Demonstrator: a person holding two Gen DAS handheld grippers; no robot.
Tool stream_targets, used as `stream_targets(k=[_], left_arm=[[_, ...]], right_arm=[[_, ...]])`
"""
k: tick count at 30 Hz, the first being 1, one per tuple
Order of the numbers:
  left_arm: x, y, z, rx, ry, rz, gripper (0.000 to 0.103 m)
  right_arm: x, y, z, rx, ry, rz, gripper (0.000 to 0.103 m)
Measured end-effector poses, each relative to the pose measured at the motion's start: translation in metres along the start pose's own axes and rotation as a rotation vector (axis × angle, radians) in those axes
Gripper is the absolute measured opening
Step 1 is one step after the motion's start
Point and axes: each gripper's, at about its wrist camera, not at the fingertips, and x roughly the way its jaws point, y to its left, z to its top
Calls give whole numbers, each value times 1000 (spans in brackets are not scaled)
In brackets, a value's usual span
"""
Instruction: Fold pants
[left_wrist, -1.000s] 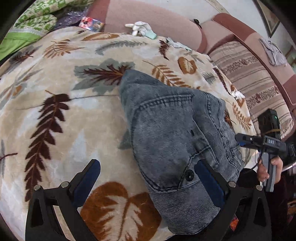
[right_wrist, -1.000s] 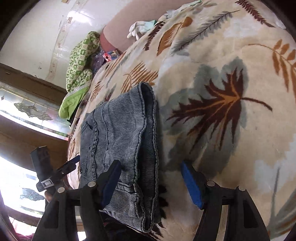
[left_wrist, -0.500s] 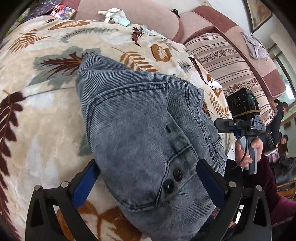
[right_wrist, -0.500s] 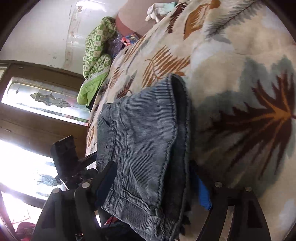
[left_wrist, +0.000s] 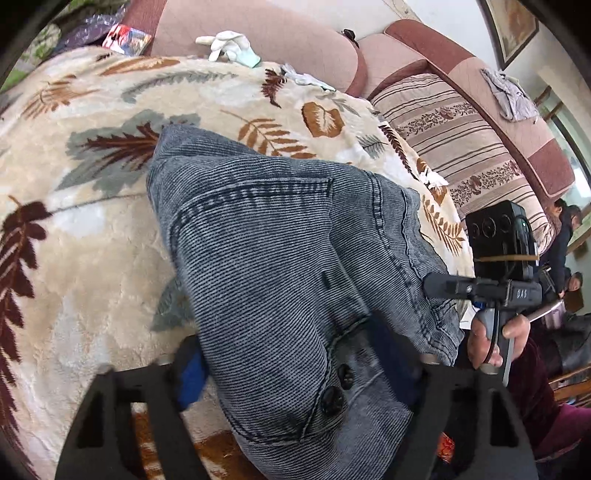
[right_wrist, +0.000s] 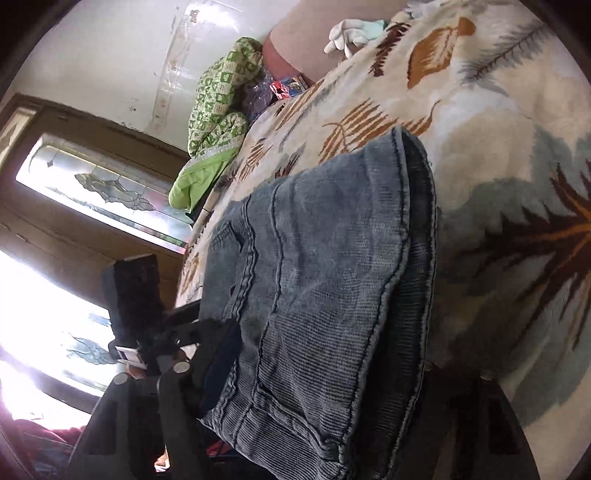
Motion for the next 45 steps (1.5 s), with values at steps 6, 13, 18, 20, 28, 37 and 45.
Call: stream_targets(k=[6, 13, 18, 20, 28, 37, 45], left_arm=[[-7, 4, 0, -41, -25, 34, 37], [-23, -25, -1, 51, -57, 115, 27], [-47, -38, 6, 81, -92, 127, 25], [-57, -43, 12, 92, -100, 145, 25], [-103, -48, 56, 119, -163, 214, 25], [-109, -31, 122, 106, -203, 297, 25], [-65, 25, 146, 29, -132, 320, 25]], right_arm=[[-7, 0, -9, 4, -49, -47, 54], [-17, 19, -18, -35, -73, -99, 49], [-25, 46, -15, -84, -76, -112, 43], [-25, 58, -14, -114, -69, -125, 43], [-22, 96, 20, -202, -108, -112, 43], [-10, 113, 92, -209, -179, -105, 43], [33, 90, 130, -161, -150, -135, 43]])
